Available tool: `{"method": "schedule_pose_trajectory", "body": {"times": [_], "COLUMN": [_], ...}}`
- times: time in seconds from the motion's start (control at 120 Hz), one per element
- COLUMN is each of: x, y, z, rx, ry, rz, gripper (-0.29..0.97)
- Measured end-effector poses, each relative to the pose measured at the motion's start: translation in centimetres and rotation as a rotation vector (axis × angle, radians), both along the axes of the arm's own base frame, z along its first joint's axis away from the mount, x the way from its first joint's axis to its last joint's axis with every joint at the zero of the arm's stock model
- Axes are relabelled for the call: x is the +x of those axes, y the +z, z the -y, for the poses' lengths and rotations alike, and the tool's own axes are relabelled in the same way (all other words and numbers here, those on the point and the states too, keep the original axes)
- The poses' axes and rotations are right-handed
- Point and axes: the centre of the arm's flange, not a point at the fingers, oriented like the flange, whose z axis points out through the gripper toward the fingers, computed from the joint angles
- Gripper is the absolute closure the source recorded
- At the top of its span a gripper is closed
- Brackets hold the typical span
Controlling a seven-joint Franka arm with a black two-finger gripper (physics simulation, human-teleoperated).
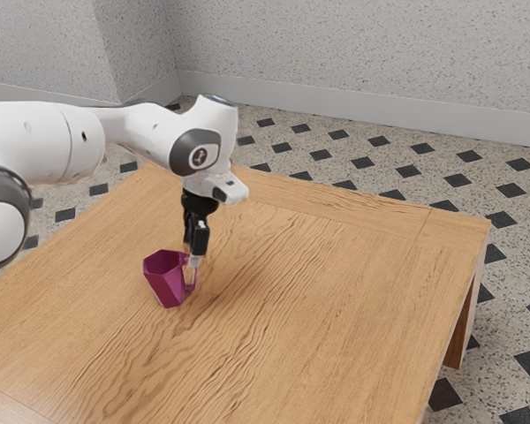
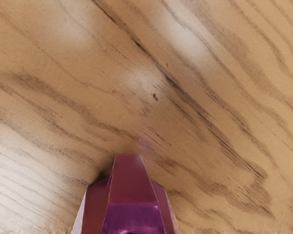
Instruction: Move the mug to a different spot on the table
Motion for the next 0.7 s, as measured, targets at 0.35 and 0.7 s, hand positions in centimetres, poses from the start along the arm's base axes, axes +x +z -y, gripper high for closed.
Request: {"method": "schedule_pose_trajectory", "body": {"times": [0.35, 0.7], "x": [-2.4, -8.5], "y": [15.5, 30.5], "z": [-0.3, 0.9], "rx": [-0.083, -0.138], "ry": [0.125, 0.362], "rz": [0.210, 0.403], "gripper": [0.00, 0.00]}}
